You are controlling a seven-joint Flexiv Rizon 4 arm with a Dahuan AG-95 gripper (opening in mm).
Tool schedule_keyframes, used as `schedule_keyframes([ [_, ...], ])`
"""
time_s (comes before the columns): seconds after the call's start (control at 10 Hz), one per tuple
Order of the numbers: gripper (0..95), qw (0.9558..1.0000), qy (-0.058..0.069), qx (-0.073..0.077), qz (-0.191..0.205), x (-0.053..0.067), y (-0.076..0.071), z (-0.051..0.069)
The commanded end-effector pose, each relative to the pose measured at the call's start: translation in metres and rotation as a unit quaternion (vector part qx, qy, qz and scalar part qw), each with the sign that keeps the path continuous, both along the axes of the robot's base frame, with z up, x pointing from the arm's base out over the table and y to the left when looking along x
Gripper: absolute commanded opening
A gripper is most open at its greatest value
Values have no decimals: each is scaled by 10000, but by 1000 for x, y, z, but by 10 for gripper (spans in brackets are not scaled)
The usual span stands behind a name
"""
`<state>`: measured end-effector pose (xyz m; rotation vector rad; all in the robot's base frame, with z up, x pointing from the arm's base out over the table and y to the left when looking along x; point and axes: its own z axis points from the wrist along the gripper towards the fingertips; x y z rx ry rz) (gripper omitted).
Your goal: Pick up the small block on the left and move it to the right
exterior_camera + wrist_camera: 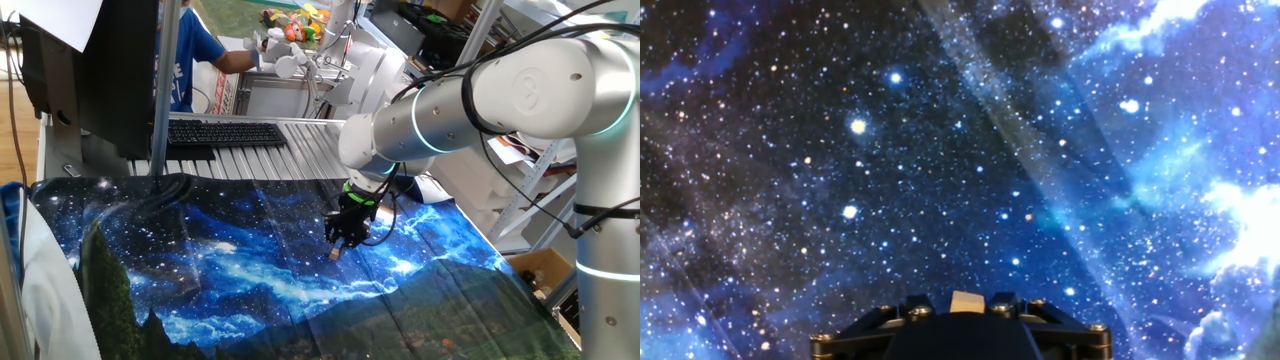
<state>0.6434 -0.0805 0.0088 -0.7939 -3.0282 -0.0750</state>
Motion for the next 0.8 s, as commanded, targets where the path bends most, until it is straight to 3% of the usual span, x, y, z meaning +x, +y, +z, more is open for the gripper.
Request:
schedule_keyframes([
  [0.1, 0, 10000, 9, 83, -5, 0, 0, -1],
  [0.8, 0, 9998, 33, 52, 191, 0, 0, 2],
])
